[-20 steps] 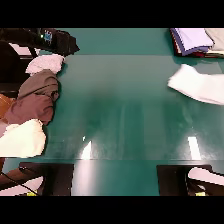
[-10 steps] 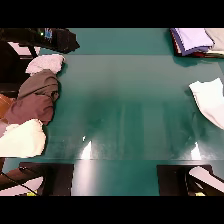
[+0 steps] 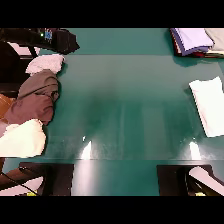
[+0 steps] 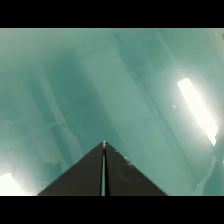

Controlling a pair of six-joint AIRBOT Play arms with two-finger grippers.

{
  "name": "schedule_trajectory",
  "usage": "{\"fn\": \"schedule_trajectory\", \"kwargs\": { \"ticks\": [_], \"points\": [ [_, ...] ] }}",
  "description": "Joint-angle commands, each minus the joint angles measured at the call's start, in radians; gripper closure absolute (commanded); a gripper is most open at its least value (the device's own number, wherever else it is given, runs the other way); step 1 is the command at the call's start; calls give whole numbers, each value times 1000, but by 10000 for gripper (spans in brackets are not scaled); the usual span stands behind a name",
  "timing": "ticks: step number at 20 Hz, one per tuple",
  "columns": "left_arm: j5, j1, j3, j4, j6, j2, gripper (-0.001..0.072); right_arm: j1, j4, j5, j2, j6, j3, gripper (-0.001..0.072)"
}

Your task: Fold the shirts.

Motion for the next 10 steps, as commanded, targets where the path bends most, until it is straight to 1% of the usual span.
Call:
{"fn": "schedule_trajectory", "kwargs": {
  "ticks": [1, 3, 4, 5, 6, 7, 8, 9, 10],
  "points": [
    [-21, 0, 0, 23, 3, 0, 684, 134, 171, 63, 3, -2, 60, 89],
    [-43, 0, 0, 18, 2, 0, 683, 274, 203, 52, 5, -2, 60, 92],
    [-37, 0, 0, 14, 2, 0, 683, 350, 198, 48, 5, -3, 60, 134],
    [-30, 0, 0, 14, 2, 0, 683, 424, 193, 47, 5, -3, 60, 258],
    [-21, 0, 0, 14, 2, 0, 683, 492, 193, 43, 5, -3, 60, 365],
    [-15, 0, 0, 14, 2, 0, 684, 557, 193, 35, 5, -6, 60, 497],
    [-16, 0, 0, 14, 2, 0, 683, 612, 193, 27, 5, -12, 60, 648],
    [-15, 0, 0, 14, 2, 0, 683, 666, 192, 17, 5, -14, 60, 698],
    [-15, 0, 0, 14, 2, 0, 683, 705, 193, 5, 5, -14, 60, 698]
  ]
}}
